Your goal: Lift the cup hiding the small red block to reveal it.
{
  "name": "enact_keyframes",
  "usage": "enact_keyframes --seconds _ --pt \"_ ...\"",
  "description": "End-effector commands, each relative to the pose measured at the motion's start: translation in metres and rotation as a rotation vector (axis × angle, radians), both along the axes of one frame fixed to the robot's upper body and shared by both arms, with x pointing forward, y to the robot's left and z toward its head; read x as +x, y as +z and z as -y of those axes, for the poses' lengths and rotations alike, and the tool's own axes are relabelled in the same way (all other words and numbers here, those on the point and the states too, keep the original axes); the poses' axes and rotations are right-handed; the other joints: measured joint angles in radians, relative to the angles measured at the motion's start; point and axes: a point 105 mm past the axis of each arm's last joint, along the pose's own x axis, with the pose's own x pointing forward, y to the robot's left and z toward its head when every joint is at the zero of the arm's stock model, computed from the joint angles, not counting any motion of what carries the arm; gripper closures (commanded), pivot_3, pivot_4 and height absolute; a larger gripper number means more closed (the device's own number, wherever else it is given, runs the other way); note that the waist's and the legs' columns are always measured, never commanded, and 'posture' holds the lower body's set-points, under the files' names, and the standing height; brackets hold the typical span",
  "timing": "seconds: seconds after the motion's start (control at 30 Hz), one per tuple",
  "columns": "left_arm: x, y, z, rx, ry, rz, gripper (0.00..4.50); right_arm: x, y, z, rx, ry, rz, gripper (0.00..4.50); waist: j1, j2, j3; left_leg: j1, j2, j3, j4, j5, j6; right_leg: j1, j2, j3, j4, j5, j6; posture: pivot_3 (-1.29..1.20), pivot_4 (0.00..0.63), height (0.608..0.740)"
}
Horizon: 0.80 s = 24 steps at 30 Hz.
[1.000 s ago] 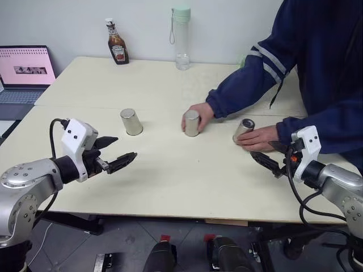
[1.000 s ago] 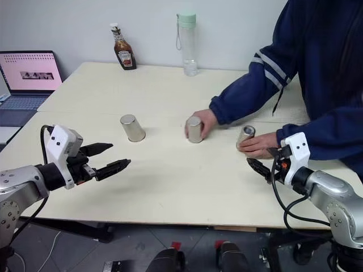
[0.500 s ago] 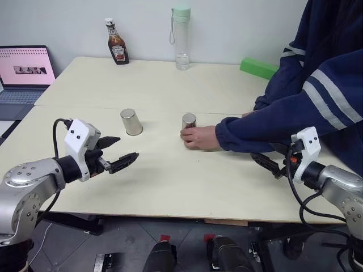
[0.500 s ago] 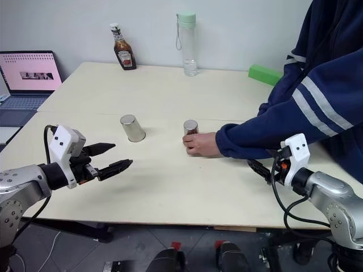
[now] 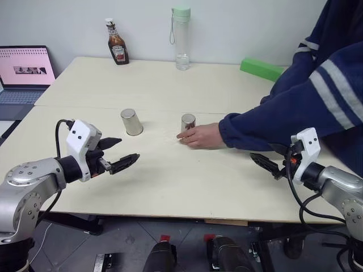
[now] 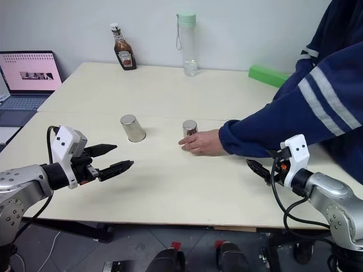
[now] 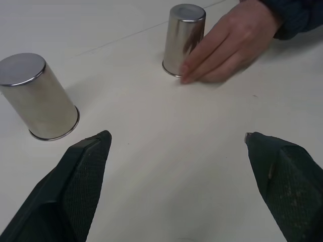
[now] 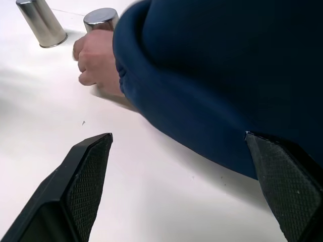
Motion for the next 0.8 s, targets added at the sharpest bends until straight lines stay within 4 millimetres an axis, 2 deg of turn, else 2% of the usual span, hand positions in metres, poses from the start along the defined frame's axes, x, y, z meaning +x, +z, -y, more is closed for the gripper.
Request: enact_keyframes --seconds 0.03,0.2,0.3,0.43,0.6,0.8 --pt "0.002 0.014 0.002 0.02 0.0 0.079 0.0 0.0 0.012 -0.006 0.004 0.022 0.054 0.05 0.0 0.0 0.0 0.0 0.0 0.0 0.0 0.0 0.0 0.0 0.0 0.0 0.0 0.0 0.0 0.0 0.15 0.74" --pt "0.023 0.002 0.026 -0.015 0.005 0.149 0.0 -0.01 0.014 -0.025 0.04 0.105 0.046 0.05 0.004 0.0 0.0 0.001 0.0 0.0 0.0 0.0 0.0 0.001 0.0 0.0 0.0 0.0 0.0 0.0 0.15 0.74" --pt "0.038 -0.007 0.05 -0.053 -0.026 0.184 0.0 -0.019 0.012 -0.039 0.033 0.184 0.063 0.05 0.008 0.0 -0.001 0.0 -0.001 0.0 0.001 0.0 0.0 0.002 0.0 0.0 0.0 0.001 0.002 0.0 0.15 0.74" --pt "0.064 -0.019 0.081 -0.098 -0.04 0.217 0.0 -0.021 0.023 -0.059 0.057 0.262 0.148 0.05 0.008 -0.001 -0.001 0.0 -0.002 0.0 0.002 0.0 0.0 0.002 0.001 0.0 0.0 0.002 0.003 0.0 0.15 0.74" --pt "0.099 -0.035 0.105 -0.089 -0.017 0.26 0.0 -0.021 0.027 -0.07 0.038 0.301 0.19 0.05 0.006 -0.002 -0.001 0.0 -0.002 0.001 0.003 0.0 0.0 0.002 0.004 0.0 0.0 0.003 0.005 0.0 0.15 0.74" --pt "0.127 -0.045 0.132 -0.125 -0.023 0.279 0.0 -0.016 0.027 -0.068 0.029 0.232 0.208 0.05 0.007 -0.002 -0.001 -0.002 -0.002 0.0 0.003 0.0 0.0 0.001 0.004 0.0 0.0 0.003 0.005 0.0 0.15 0.74"
